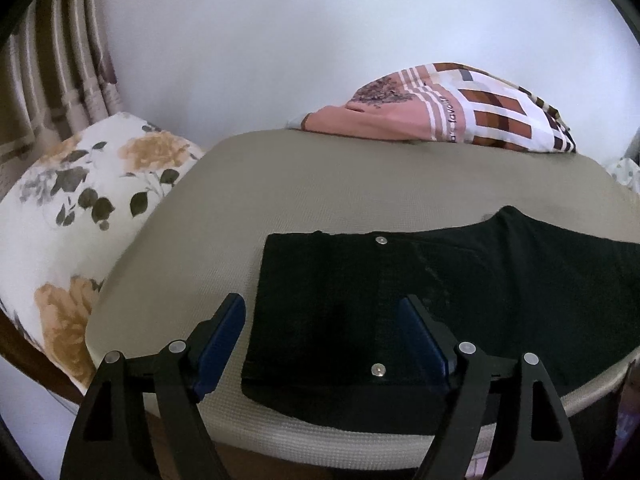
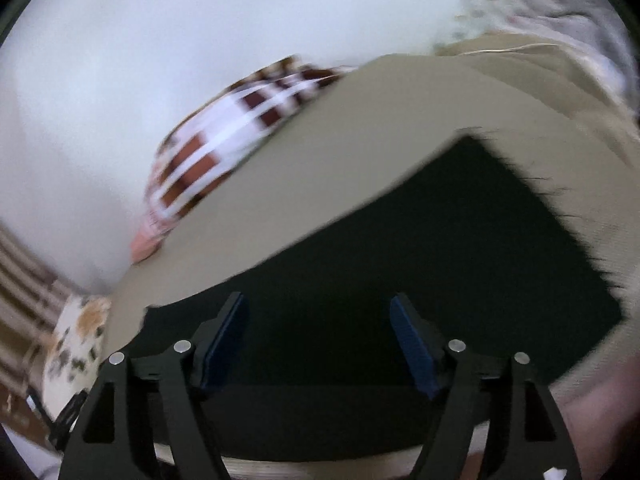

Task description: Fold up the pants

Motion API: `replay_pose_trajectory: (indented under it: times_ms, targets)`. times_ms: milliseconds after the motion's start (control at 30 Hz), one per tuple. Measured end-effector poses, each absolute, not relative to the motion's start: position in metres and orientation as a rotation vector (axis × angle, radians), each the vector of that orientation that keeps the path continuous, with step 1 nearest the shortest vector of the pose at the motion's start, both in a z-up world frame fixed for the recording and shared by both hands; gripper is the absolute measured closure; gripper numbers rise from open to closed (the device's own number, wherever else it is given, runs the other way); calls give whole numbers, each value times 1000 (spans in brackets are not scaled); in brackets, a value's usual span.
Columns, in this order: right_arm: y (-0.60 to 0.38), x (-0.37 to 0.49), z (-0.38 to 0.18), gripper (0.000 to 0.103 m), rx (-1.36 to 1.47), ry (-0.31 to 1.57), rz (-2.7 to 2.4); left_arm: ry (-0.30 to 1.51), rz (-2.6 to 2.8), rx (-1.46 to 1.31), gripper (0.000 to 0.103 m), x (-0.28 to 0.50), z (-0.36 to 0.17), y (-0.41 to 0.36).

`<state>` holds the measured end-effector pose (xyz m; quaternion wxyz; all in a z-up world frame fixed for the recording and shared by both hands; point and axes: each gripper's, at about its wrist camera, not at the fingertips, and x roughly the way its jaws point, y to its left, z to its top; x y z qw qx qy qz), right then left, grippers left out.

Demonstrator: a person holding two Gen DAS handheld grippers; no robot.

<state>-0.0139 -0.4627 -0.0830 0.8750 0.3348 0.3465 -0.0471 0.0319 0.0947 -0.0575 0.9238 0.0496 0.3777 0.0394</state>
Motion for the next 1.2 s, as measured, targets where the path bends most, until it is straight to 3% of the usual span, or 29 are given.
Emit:
replay_pose_trajectory:
  times_ms: [100, 367, 500, 967, 1200]
  targets:
    - [-482, -24, -88, 25, 665, 714, -190, 773, 79, 123, 23, 31, -58, 90]
    - [-522, -33, -110, 25, 760, 700, -251, 768, 68, 187, 23, 28, -61, 75]
    - [-532, -38, -113, 25, 779, 678, -242, 762, 65, 210, 14, 26, -63, 71]
    - [-604, -100, -132, 24, 1181, 453, -212, 758, 53, 210, 11, 25, -61, 68]
    - [-617, -115, -149, 24, 1295, 481, -155, 767, 50, 205, 10, 24, -62, 70]
